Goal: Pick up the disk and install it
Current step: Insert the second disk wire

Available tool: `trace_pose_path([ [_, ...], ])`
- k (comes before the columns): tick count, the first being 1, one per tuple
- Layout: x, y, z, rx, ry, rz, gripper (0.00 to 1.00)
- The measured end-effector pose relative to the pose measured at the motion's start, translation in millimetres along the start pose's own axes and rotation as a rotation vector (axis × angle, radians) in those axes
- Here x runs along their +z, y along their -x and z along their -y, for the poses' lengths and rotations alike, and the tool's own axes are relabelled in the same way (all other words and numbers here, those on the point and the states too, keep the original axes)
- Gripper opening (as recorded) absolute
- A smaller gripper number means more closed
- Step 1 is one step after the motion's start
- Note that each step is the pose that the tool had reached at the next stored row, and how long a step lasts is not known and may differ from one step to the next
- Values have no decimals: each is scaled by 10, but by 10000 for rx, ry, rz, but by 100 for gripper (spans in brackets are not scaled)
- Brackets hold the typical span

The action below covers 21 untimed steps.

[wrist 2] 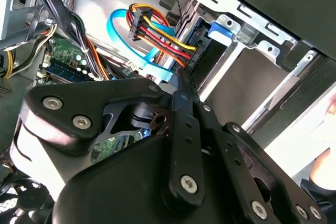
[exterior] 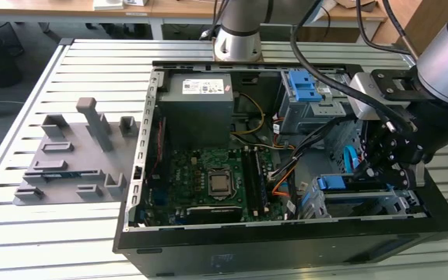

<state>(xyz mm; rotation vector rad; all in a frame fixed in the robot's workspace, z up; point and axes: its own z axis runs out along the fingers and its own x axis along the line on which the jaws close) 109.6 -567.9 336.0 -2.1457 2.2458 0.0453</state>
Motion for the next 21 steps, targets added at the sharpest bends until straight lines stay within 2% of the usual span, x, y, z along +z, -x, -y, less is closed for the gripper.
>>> trace_pose_path([
  [21, -78, 5, 7, 3, 60, -28, 11],
])
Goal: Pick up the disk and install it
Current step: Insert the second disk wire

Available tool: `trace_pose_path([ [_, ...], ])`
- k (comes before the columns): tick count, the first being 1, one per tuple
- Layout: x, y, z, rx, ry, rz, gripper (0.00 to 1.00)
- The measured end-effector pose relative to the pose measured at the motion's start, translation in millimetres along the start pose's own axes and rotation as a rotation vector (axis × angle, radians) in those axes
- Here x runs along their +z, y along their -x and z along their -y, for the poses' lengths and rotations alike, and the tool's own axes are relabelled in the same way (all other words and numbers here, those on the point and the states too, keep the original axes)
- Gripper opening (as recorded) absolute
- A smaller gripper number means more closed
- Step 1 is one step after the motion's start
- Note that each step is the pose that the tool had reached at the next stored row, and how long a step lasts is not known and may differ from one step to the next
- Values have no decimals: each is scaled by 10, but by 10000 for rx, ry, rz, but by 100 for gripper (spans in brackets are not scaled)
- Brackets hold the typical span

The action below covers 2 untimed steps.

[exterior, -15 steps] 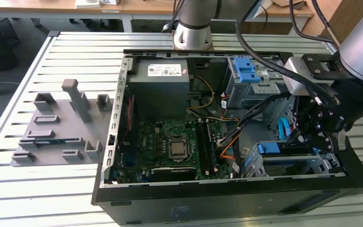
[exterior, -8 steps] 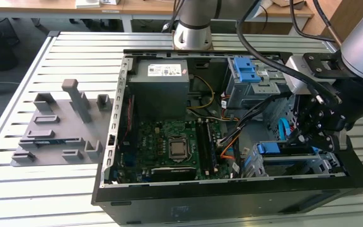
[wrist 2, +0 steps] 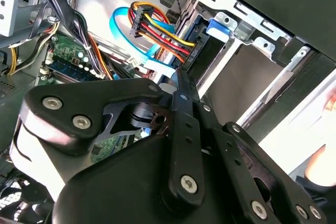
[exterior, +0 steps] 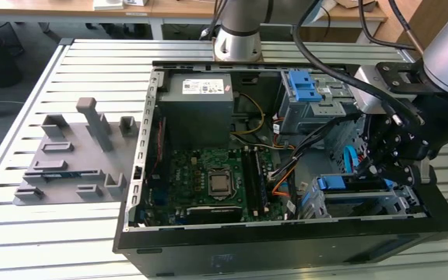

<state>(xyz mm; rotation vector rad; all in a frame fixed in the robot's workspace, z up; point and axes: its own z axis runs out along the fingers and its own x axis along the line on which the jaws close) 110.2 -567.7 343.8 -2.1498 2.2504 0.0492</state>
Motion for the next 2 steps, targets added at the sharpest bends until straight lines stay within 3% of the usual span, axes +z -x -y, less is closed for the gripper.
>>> trace_pose_path([
  [2, -1, 0, 0, 0, 0, -1, 11],
])
